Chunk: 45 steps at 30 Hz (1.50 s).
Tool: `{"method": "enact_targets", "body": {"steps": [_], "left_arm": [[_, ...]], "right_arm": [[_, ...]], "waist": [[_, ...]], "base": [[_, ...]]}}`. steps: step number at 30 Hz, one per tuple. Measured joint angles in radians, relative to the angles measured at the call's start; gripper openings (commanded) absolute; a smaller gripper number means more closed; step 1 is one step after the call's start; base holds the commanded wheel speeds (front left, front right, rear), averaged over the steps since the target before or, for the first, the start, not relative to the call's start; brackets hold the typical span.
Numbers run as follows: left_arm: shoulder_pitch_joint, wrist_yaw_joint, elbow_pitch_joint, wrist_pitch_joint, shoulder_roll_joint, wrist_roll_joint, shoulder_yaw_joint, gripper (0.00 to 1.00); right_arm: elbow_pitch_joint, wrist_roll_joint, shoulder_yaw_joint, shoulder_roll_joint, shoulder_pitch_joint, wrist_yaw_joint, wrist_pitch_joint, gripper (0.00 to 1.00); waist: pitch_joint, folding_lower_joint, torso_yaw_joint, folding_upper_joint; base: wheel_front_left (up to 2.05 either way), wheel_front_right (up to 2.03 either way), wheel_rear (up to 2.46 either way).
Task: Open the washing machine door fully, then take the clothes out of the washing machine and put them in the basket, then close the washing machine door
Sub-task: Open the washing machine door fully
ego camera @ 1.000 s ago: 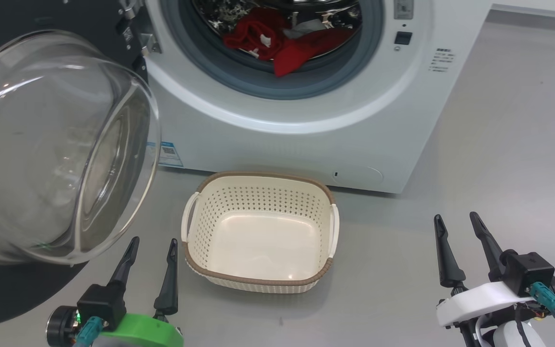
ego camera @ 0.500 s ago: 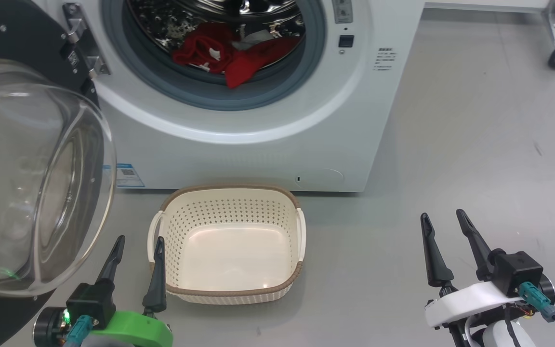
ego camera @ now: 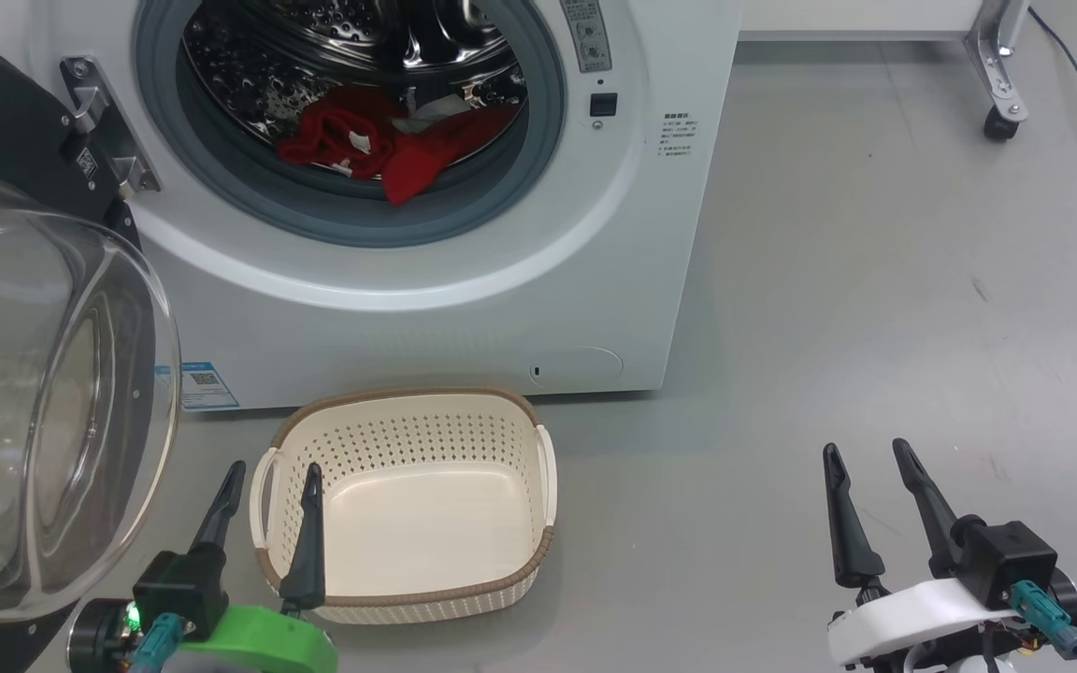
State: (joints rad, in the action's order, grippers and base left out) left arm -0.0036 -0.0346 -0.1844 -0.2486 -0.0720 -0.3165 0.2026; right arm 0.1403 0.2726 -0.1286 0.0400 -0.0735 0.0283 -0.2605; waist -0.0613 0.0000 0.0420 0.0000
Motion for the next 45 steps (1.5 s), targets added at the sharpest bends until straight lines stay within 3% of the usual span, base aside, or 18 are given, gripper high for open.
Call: {"method": "enact_targets", "body": {"steps": [14,45], "left_arm": [[0.004,-0.004,-0.003,0.002,0.001,0.000,0.010,1.00],[0.004,-0.018,-0.003,0.029,0.000,0.001,0.023,1.00]], "right_arm": [[-0.011,0.000,0.006,0.000,-0.025,-0.021,0.000,1.00],[-0.025,0.019,-0.008,0.000,-0.040,-0.031,0.000,1.00]], "waist": [[0.019,0.0000,-0.011,0.0000],[0.031,0.0000,-0.010,0.0000]], "base": [[0.00,0.00,0.00],[0.03,-0.03,0.00]]}}
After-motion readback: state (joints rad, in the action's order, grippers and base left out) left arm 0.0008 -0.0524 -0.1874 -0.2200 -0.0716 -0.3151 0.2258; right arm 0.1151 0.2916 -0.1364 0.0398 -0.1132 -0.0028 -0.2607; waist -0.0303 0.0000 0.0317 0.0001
